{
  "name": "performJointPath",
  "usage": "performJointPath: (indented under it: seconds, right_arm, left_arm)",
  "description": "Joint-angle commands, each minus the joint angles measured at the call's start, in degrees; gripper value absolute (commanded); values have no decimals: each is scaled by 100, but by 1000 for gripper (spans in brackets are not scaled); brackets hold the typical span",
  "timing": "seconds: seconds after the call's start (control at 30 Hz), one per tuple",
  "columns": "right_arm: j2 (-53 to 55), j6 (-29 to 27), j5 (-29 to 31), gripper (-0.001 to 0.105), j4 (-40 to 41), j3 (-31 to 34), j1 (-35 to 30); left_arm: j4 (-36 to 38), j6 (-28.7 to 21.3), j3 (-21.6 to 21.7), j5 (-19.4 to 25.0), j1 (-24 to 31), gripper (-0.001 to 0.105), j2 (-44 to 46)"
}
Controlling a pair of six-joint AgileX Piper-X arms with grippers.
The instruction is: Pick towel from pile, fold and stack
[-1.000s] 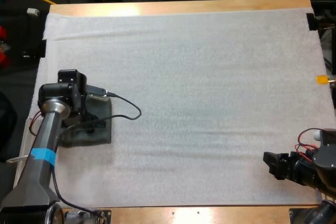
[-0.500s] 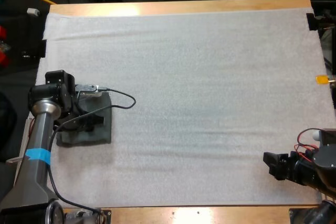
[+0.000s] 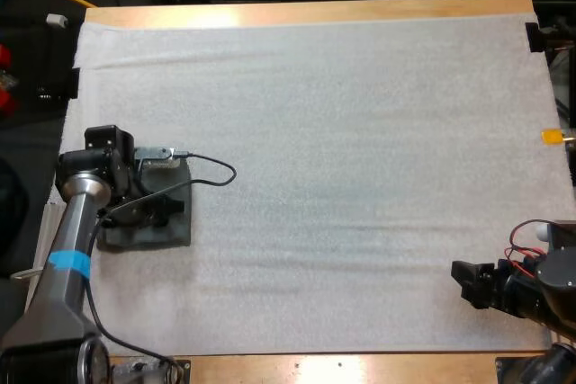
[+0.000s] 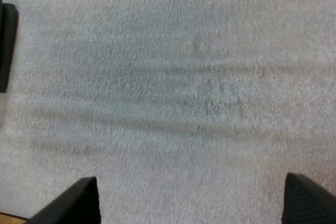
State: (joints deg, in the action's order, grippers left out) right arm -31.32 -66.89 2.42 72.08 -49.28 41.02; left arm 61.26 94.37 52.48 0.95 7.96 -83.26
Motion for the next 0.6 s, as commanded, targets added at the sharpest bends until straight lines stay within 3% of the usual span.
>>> performJointPath:
  seconds: [0.0,0.27,0.57]
  right_arm:
    - [-1,-64,1,69,23,-9,-17]
    - [-1,-64,1,69,23,-9,-17]
    - [-1,-64,1,69,23,-9,-17]
  left_arm:
    - [-66,58,-22,36,24,59,-93]
    - [41,172,-23,-869,451,59,-656]
    - [86,172,541,-955,451,59,-187]
